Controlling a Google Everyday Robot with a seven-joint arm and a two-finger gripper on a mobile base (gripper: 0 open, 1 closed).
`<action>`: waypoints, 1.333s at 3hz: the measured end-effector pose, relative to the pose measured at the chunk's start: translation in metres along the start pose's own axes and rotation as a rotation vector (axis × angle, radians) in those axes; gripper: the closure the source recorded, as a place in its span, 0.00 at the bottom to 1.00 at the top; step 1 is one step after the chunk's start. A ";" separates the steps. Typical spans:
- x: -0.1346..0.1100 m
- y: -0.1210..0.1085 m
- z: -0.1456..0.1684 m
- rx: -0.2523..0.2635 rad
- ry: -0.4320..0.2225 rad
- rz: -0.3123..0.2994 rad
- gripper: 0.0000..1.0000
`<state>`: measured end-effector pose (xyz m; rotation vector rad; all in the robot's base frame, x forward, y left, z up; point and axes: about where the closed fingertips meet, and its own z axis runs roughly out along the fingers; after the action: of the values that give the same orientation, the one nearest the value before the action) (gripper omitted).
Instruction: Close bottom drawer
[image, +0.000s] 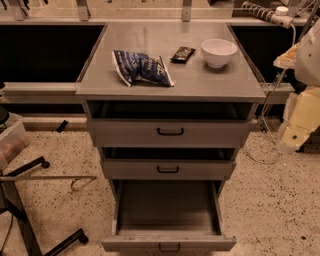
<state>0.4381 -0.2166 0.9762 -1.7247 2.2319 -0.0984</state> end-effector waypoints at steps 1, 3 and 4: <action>0.000 0.000 0.000 0.000 0.000 0.000 0.00; 0.020 0.031 0.060 -0.033 -0.083 0.107 0.00; 0.028 0.065 0.133 -0.085 -0.151 0.168 0.00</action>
Offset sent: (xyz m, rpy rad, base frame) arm -0.0125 -0.0070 -0.0486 0.0789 0.0186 -0.0400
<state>0.4101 -0.2075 0.8284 -1.5228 2.2856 0.1619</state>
